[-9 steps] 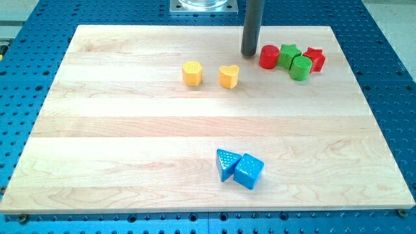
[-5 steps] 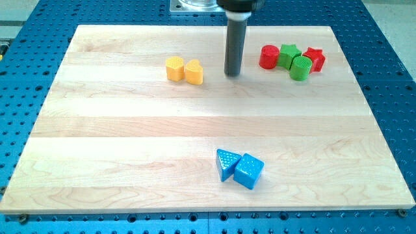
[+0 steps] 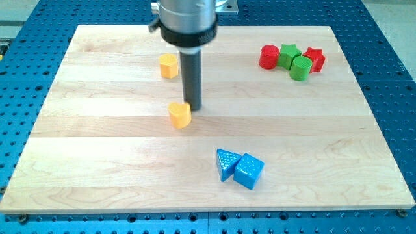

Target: Move the yellow heart to the top of the blue triangle

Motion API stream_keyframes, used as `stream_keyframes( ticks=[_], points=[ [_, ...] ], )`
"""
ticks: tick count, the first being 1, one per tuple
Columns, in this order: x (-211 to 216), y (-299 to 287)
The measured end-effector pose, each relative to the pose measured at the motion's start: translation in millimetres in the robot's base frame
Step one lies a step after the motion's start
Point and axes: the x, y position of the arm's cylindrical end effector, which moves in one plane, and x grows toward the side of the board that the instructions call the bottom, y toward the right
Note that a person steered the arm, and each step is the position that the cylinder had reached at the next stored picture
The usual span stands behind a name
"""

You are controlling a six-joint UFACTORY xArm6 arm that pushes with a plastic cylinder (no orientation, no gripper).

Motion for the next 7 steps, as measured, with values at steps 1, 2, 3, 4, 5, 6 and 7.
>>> stream_keyframes(
  ticks=[1,2,3,4,5,6,7],
  points=[
    [-20.5,-65.8],
    [24.3,-33.4],
    [29.4,4.7],
    [27.8,-44.0],
    [54.0,-37.9],
    [56.6,-12.4],
    [44.0,1.7]
  ],
)
